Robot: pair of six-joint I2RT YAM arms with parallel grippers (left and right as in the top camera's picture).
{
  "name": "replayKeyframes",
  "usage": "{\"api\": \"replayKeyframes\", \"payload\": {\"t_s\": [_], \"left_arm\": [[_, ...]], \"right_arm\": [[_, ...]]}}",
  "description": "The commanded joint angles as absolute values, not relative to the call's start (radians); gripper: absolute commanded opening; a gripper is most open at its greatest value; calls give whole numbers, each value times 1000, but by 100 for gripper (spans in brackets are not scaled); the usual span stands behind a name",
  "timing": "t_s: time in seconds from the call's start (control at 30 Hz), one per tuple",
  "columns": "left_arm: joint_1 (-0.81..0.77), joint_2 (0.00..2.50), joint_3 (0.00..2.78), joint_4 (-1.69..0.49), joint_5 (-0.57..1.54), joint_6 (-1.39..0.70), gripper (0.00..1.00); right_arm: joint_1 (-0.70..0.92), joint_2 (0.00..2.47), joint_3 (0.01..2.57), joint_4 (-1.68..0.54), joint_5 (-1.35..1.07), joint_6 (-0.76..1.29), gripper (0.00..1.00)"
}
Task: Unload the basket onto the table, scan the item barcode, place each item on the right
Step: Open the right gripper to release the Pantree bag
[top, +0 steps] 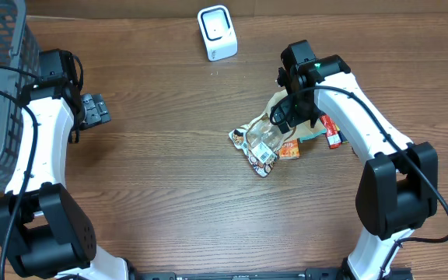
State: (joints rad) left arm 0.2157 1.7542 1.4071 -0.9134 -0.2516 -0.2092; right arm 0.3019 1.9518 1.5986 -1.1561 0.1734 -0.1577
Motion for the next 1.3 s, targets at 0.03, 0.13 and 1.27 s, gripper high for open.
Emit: {"api": "replayKeyframes", "payload": {"t_s": [0.03, 0.13, 1.27], "left_arm": [[209, 1739, 1422, -912, -262, -205, 100], [209, 1739, 1422, -912, -262, -205, 100], [209, 1739, 1422, -912, -262, -205, 100]], "right_arm": [[303, 1947, 1595, -1154, 182, -157, 100], [303, 1947, 1595, -1154, 182, -157, 100], [300, 1892, 1595, -1154, 183, -157, 100]]}}
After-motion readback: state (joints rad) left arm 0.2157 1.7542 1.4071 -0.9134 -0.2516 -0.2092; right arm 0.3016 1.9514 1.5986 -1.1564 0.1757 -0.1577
